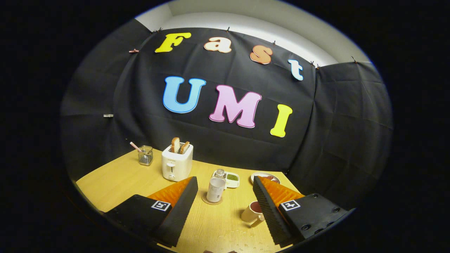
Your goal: Take the bottle from table, then pour the juice into the cup, finally place the bottle on the coaster
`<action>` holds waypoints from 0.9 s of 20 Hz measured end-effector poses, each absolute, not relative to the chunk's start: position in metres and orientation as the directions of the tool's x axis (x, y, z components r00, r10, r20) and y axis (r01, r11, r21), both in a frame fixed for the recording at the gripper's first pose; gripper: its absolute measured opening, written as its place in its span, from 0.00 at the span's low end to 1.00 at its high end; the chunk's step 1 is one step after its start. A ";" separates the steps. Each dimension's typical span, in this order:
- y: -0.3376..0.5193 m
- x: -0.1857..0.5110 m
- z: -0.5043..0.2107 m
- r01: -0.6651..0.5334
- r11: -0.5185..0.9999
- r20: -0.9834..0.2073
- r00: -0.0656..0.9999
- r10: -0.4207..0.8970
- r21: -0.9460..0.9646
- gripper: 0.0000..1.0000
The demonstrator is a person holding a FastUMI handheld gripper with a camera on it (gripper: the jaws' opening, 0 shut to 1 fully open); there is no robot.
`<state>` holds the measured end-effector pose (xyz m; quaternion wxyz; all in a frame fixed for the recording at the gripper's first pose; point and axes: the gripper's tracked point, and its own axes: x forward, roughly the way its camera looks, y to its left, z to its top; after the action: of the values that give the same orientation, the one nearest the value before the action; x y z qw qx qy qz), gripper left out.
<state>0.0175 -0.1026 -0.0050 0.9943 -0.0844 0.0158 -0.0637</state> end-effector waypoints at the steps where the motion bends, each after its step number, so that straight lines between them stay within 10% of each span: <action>1: -0.098 0.005 -0.003 0.136 0.981 -0.009 0.990 -0.138 -0.141 0.97; 18: -0.061 -0.097 -0.030 -0.023 0.996 -0.073 0.997 0.017 -0.081 0.97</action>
<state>-0.0966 -0.0610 -0.0298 0.9985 -0.0410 0.0361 0.0100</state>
